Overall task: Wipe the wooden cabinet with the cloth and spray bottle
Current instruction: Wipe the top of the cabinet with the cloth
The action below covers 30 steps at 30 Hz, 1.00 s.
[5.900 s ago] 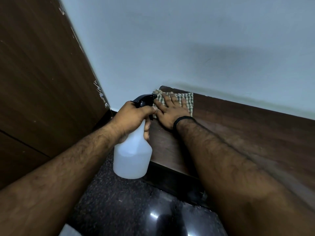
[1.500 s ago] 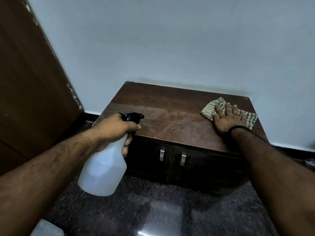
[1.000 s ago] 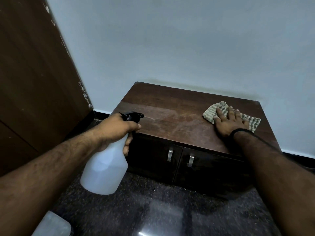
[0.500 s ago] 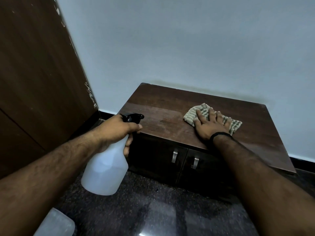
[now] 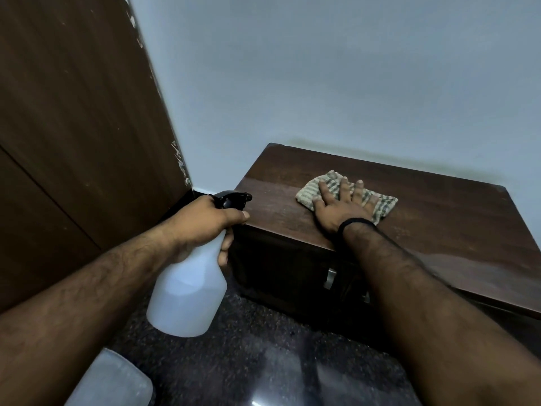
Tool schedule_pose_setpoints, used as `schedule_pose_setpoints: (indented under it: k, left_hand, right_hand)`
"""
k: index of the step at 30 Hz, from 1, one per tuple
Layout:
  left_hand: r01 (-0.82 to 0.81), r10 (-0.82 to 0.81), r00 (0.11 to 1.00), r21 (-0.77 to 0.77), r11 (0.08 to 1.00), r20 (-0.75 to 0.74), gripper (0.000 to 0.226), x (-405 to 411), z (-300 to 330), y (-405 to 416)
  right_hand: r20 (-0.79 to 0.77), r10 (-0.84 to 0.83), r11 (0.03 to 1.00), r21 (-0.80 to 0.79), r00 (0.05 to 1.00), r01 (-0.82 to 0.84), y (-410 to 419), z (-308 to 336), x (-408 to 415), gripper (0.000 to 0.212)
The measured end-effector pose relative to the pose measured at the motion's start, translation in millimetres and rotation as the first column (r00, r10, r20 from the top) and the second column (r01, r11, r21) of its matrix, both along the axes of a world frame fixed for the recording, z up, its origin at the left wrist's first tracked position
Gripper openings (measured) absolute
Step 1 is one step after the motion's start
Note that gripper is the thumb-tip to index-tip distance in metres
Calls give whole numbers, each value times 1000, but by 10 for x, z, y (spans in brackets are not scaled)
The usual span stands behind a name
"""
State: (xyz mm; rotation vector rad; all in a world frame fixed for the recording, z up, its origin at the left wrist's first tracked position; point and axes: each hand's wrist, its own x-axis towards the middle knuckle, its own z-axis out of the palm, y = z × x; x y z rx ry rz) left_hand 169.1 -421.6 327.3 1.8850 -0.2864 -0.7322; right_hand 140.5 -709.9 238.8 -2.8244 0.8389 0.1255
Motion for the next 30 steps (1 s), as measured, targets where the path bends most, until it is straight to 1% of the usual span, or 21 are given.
schedule_pose_setpoints:
  k: [2, 3, 6, 8, 12, 15, 19, 22, 23, 26, 30]
  left_hand:
    - [-17, 17, 1000, -5, 1000, 12, 13, 57, 31, 92]
    - [-14, 14, 1000, -6, 1000, 17, 14, 66, 38, 107]
    - [-25, 25, 1000, -7, 1000, 16, 28, 134, 31, 224]
    - [-31, 31, 999, -4, 1000, 13, 31, 178, 26, 277]
    - [-39, 40, 999, -15, 999, 2, 26, 211, -8, 266]
    - [-51, 51, 999, -28, 998, -12, 24, 167, -83, 140]
    - [-26, 27, 999, -60, 998, 24, 35, 50, -226, -134]
    - [-16, 17, 1000, -132, 991, 6, 28, -76, -316, -356]
    - [-13, 12, 1000, -150, 989, -6, 28, -134, -352, -437]
    - [17, -24, 999, -181, 983, -33, 39, -313, -444, -669]
    - [56, -71, 995, -207, 977, -66, 44, -563, -504, -1006]
  right_hand:
    - [6, 43, 999, 7, 999, -43, 181, -1, 236, 62]
    - [8, 58, 998, 3, 998, -58, 243, 3, 314, 62]
    - [10, 133, 991, 5, 991, -133, 521, -7, 617, 62]
    - [10, 210, 978, -4, 978, -210, 665, -5, 750, 61]
    - [-11, 432, 901, -28, 902, -432, 777, -8, 798, 59]
    - [26, 519, 855, -32, 855, -518, 780, -68, 663, 59]
    - [59, 532, 847, -50, 845, -529, 670, -152, 410, 66]
    - [64, 508, 861, -54, 859, -506, 484, -183, 190, 71]
    - [66, 498, 867, -52, 865, -496, 396, -192, 91, 71]
    - [77, 455, 890, -50, 887, -453, 121, -201, -230, 66]
    - [63, 389, 921, -51, 919, -386, -247, -168, -689, 60]
